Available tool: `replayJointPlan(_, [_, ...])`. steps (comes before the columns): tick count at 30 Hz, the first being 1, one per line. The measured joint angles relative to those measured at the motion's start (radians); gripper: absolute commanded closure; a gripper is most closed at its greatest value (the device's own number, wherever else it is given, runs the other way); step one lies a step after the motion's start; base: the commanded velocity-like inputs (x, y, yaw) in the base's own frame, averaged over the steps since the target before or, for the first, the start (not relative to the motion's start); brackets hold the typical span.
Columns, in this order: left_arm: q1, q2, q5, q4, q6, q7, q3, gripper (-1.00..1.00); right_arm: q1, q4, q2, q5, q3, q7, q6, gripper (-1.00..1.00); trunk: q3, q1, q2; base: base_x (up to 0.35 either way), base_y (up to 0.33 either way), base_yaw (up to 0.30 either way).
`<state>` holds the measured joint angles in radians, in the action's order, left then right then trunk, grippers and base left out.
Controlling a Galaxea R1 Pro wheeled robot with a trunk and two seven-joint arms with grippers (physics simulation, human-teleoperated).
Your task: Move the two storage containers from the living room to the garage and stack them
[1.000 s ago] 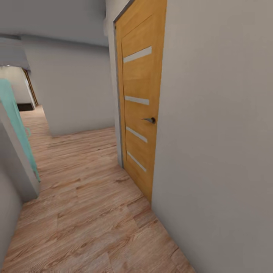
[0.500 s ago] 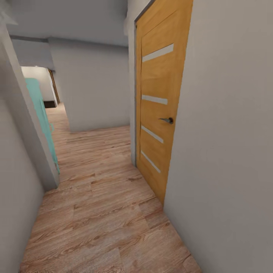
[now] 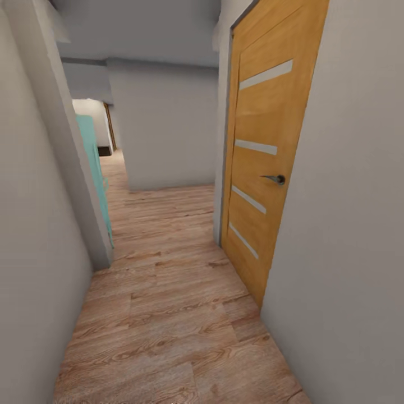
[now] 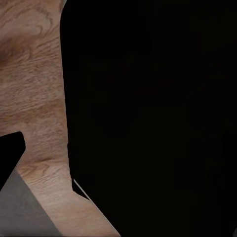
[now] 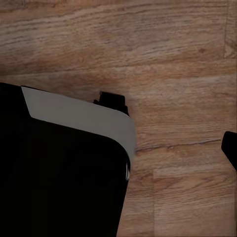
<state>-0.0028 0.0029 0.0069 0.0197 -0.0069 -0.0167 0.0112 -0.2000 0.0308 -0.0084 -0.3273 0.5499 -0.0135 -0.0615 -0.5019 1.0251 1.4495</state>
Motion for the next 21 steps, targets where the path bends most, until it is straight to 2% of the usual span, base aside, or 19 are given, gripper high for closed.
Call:
replayJointPlan(14, [0.0,0.0,0.001,0.0,0.0,0.0,0.0,-1.0,0.0,0.0,-0.001,0.0,0.0,0.0,0.0,-1.0,-0.006,0.0,0.0,0.008,0.0,0.264])
replayJointPlan(21, [0.0,0.0,0.001,0.0,0.0,-0.001,0.0,-1.0,0.0,0.0,-0.001,0.0,0.0,0.004,0.0,-1.0,-0.007,-0.001,0.0,0.281,0.0,0.04])
